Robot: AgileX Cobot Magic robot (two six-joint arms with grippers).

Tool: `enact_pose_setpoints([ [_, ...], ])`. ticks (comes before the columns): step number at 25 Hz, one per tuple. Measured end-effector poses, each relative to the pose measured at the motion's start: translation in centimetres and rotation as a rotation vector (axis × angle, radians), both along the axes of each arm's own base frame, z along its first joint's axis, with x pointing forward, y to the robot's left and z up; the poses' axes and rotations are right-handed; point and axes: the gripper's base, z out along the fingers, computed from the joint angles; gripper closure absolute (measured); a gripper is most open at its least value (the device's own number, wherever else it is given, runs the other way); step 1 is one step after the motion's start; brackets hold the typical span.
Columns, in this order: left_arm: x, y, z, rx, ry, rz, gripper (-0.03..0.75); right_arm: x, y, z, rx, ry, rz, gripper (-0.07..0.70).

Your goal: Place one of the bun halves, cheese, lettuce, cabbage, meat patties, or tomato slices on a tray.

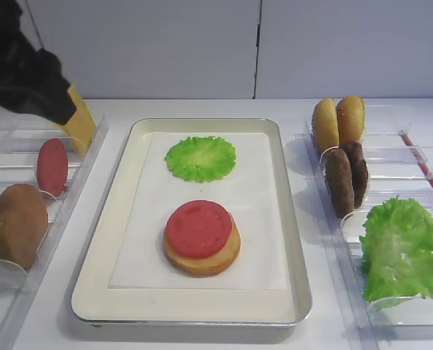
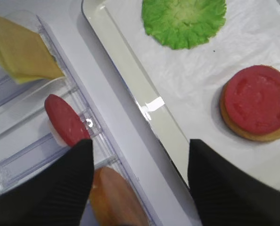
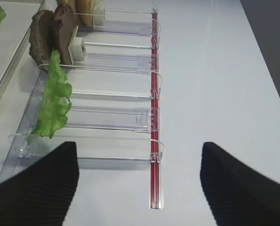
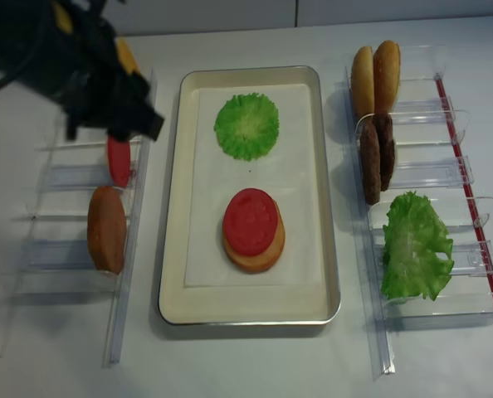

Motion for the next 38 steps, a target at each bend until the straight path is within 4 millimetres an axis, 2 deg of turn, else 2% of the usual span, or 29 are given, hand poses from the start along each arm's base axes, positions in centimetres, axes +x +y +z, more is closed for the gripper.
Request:
enact_pose_setpoints([
  [11, -11.7, 4.7, 0.0, -0.069, -0.168, 0.000, 0.295, 0.0, 0.0, 0.0, 0.000, 0.000, 0.000, 0.080],
  [18, -18.5, 7.4, -2.5, -0.135, -0.280, 0.023, 0.295, 0.0, 0.0, 0.0, 0.006, 0.000, -0.004, 0.080],
  [23, -21.1, 8.5, -5.2, -0.161, -0.288, 0.046, 0.295, 0.0, 0.0, 0.0, 0.006, 0.000, -0.004, 0.080],
  [30, -23.5, 9.4, -8.9, -0.174, -0.250, 0.077, 0.295, 0.0, 0.0, 0.0, 0.007, 0.000, -0.004, 0.080],
  [34, -25.0, 10.0, -9.1, -0.217, -0.340, 0.077, 0.295, 0.0, 0.0, 0.0, 0.007, 0.000, -0.004, 0.080],
  [38, -25.4, 10.2, -9.2, -0.229, -0.360, 0.081, 0.296, 0.0, 0.0, 0.0, 0.007, 0.000, -0.004, 0.080],
])
